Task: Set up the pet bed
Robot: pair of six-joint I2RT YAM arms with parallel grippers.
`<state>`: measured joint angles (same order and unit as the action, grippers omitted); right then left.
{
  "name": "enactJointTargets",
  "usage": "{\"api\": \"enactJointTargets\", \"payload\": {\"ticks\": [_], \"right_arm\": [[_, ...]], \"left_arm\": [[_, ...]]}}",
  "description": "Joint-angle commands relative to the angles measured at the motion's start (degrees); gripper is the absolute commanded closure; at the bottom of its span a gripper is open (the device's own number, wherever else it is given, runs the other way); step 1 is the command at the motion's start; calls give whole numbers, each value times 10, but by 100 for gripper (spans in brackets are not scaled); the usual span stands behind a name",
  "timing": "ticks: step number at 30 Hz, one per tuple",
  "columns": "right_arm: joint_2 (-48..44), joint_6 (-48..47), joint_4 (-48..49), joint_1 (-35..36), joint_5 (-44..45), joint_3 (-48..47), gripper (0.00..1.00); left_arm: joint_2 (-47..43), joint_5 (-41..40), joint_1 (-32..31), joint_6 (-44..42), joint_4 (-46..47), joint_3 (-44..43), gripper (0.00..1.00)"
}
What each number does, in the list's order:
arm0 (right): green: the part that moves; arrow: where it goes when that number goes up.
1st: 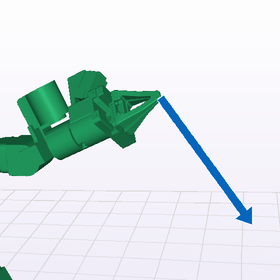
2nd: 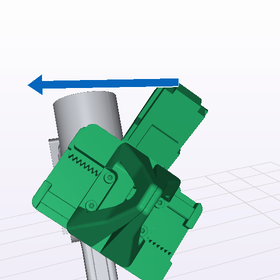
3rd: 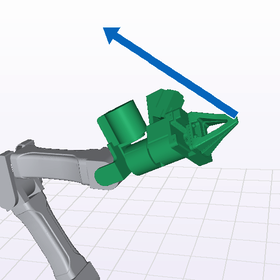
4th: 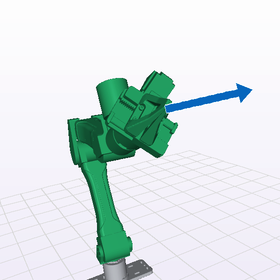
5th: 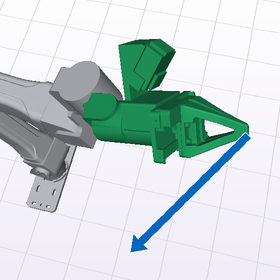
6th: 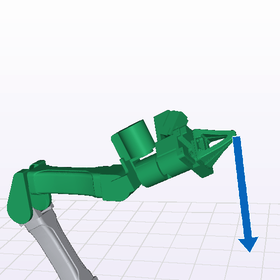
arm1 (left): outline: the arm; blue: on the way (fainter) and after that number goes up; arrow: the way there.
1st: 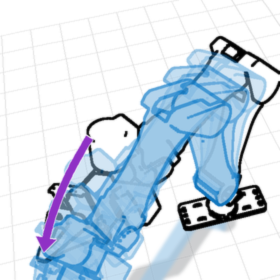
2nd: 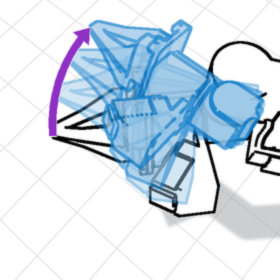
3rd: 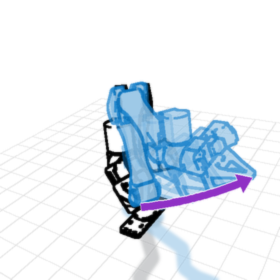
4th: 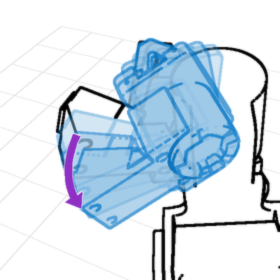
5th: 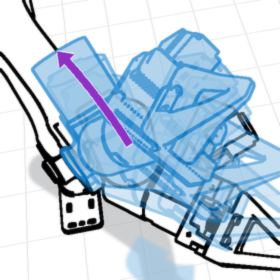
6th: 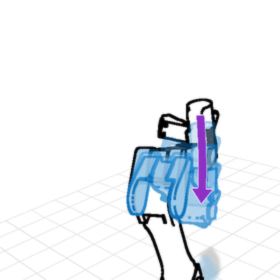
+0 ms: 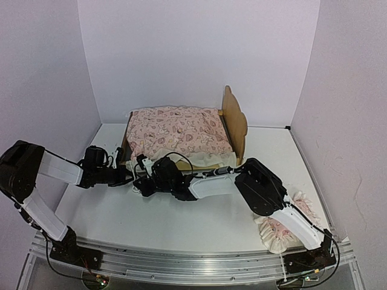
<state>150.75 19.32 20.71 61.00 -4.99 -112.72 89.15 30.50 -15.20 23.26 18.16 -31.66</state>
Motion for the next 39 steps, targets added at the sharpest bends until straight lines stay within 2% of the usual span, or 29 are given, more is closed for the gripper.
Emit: {"api": "enactJointTargets", "payload": {"ticks": [1,9,11,14,16,27,39], "right_arm": [[-66,1,21,-3,-21,32,88],[-143,-29,19,-6,-42,114,72],[-155,-18,19,-15,-29,134,74],[-154,13,19,-30,-8,145,83],[-143,24,19,-35,3,135,85],[-47,35,18,-35,-9,33,87],[-11,23,18,-30,-32,-4,81]], "left_arm": [[14,19,1,23,36,7,100],[25,-2,1,18,60,7,100],[25,-2,1,11,67,8,100],[25,-1,1,0,80,9,100],[26,-2,1,-5,87,10,100],[27,11,0,-9,97,6,100],[30,11,1,-2,98,1,100]]}}
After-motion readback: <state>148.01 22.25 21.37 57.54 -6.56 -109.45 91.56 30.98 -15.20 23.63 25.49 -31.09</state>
